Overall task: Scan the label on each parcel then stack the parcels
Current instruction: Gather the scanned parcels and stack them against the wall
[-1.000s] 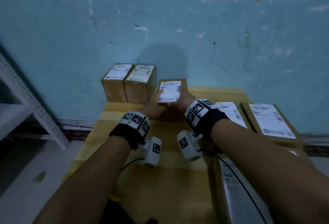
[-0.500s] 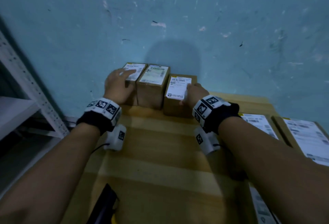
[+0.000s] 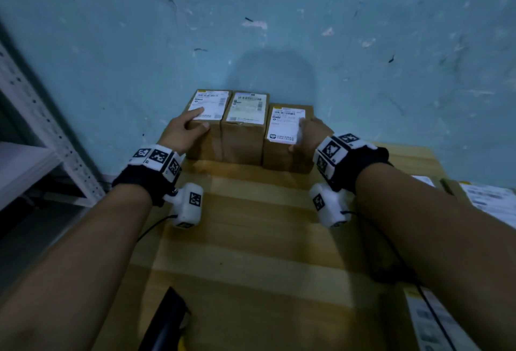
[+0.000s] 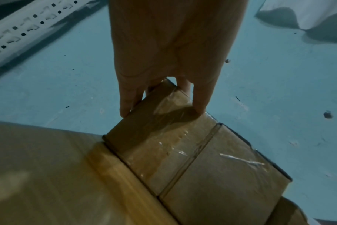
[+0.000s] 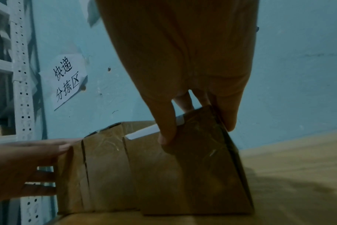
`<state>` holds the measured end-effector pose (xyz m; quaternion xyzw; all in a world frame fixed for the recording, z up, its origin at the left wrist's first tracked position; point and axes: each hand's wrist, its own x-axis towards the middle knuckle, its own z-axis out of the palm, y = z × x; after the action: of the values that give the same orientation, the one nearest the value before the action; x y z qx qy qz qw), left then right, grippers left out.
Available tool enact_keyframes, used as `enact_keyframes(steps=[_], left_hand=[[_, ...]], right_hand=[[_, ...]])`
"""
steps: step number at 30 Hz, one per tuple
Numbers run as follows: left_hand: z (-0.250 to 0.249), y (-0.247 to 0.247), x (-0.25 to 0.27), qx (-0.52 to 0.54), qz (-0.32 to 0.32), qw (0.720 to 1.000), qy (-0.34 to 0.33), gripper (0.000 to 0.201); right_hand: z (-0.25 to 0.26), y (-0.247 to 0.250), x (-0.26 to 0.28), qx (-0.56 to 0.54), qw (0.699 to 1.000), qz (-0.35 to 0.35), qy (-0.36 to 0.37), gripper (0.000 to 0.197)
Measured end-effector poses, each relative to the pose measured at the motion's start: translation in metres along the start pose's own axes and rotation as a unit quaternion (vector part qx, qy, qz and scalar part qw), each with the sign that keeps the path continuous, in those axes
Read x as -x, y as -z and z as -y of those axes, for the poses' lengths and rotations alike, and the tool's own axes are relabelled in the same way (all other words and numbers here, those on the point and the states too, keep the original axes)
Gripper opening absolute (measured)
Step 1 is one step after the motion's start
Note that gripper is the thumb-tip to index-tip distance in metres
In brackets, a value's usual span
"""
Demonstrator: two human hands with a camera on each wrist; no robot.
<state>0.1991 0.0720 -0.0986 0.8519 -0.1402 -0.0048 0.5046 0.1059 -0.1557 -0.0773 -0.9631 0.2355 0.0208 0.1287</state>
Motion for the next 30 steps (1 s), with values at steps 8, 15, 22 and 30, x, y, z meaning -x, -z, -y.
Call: enact_keyframes(steps=[8,15,22,30], left_hand=[[-0.014,0.007,0.011,-0.027,0.028,0.999,0.003,0.061],[-0.081,-0.001,0.064,-0.019,-0.066,0.99,-0.125,0.056],[-0.157,-0.064,0.162,0.113,0.196,0.96,-0.164,0.043],[-0.189,-0.119,0.271,0.225,0.296,0.926,-0.074,0.048]], right_hand=[[-0.01,0.004,0.013,-0.024,0.999,0.028,0.014,0.095],[-0.042,0.078,0.102,-0.176,0.984,0.015,0.02,0.064],[-0.121,0.105,0.236,-0.27,0.962,0.029,-0.032,0.056],[-0.183,0.088,0.329,-0.243,0.968,0.049,-0.047,0.068]])
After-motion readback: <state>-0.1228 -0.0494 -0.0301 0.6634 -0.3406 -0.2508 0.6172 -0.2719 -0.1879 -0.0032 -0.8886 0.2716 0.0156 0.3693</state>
